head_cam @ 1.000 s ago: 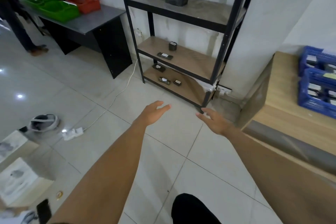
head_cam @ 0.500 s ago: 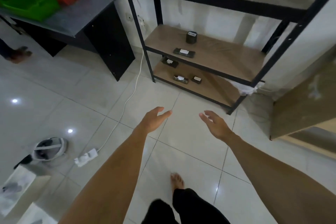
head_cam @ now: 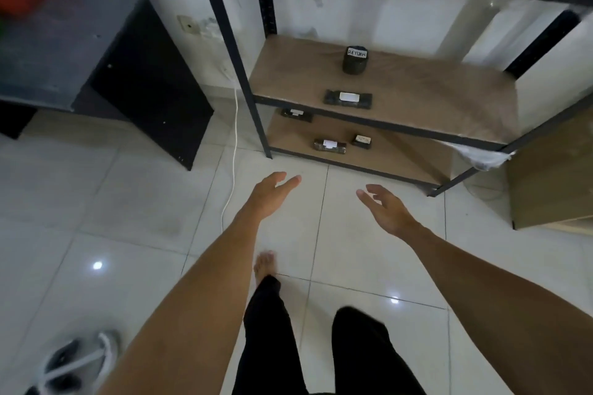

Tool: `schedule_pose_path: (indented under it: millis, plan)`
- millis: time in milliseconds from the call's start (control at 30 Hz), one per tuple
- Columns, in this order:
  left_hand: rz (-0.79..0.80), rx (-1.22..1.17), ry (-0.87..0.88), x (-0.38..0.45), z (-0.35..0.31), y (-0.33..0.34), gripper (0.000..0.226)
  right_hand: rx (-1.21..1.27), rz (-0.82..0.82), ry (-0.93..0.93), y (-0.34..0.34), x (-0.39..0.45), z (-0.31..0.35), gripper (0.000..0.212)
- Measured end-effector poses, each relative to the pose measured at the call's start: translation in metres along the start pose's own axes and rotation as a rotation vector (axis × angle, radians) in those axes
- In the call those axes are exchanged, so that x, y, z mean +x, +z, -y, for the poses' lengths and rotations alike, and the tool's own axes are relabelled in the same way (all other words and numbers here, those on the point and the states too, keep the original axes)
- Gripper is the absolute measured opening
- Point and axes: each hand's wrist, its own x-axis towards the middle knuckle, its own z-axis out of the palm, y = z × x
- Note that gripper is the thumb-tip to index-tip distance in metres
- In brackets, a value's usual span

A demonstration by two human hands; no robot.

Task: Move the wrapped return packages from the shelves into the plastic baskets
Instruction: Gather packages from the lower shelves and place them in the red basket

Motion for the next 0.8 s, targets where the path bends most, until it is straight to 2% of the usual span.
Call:
schedule_pose_path:
  millis: [133, 267, 333, 433, 533, 667, 800]
  plan:
    - [0.021, 0.006, 0.033, 0.078, 0.023, -0.041, 0.069, 0.007, -0.039, 0.026, 0.046, 0.064, 0.017, 0.073]
    - [0.057, 0.027, 0.031, 0.158, 0.054, -0.054, 0.067, 0.05, -0.085, 0.055, 0.085, 0.132, 0.013, 0.075]
    - [0.061, 0.042, 0.044, 0.207, 0.071, -0.05, 0.068, 0.056, -0.117, 0.055, 0.101, 0.175, -0.002, 0.077]
    - [0.045, 0.048, 0.09, 0.294, 0.097, -0.034, 0.065, 0.037, -0.181, 0.012, 0.122, 0.254, -0.036, 0.069]
    - [0.046, 0.098, 0.168, 0.385, 0.119, -0.013, 0.045, -0.003, -0.255, -0.069, 0.14, 0.335, -0.075, 0.067]
    - [0.035, 0.038, 0.189, 0.493, 0.145, 0.011, 0.068, -0.015, -0.365, -0.156, 0.158, 0.427, -0.124, 0.07]
    - [-0.121, -0.038, 0.196, 0.592, 0.161, 0.017, 0.069, -0.055, -0.462, -0.258, 0.163, 0.501, -0.168, 0.079]
